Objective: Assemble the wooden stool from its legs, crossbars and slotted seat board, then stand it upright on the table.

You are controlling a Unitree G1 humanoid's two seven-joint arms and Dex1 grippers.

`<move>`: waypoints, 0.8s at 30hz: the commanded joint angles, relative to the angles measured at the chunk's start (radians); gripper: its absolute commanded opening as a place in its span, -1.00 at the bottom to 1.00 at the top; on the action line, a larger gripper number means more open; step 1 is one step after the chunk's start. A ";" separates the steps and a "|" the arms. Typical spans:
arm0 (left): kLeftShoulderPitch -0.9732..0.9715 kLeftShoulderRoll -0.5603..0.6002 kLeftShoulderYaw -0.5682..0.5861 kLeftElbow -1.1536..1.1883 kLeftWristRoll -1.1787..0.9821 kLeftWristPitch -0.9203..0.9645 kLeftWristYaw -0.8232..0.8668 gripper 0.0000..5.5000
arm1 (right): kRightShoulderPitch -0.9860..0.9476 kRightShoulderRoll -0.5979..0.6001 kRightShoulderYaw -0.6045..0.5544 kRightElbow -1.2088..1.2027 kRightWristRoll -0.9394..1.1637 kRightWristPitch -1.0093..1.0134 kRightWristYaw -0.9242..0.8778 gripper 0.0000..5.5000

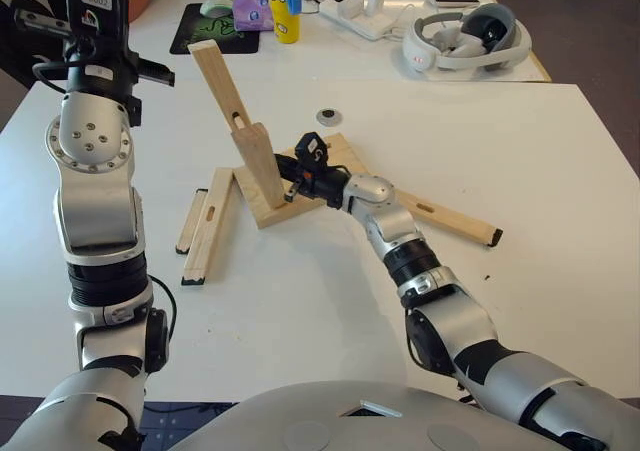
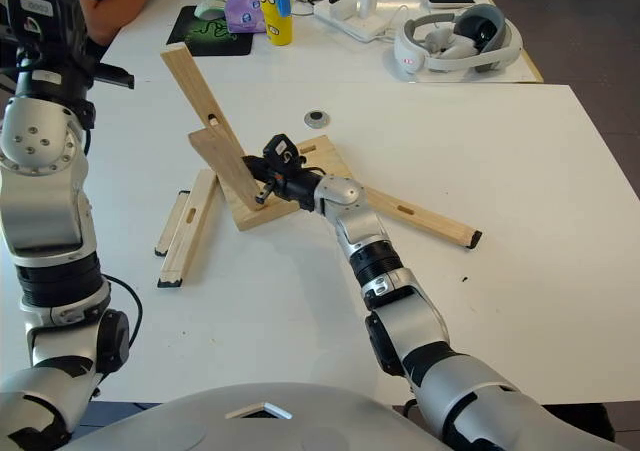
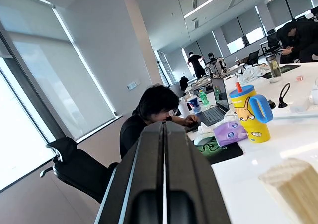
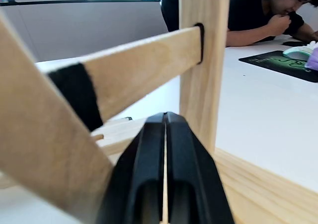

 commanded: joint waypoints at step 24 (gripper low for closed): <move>0.392 0.473 -0.306 -0.097 -0.299 0.165 -0.828 -0.99 | -0.021 -0.408 -0.086 0.258 -0.172 0.013 -0.036 -1.00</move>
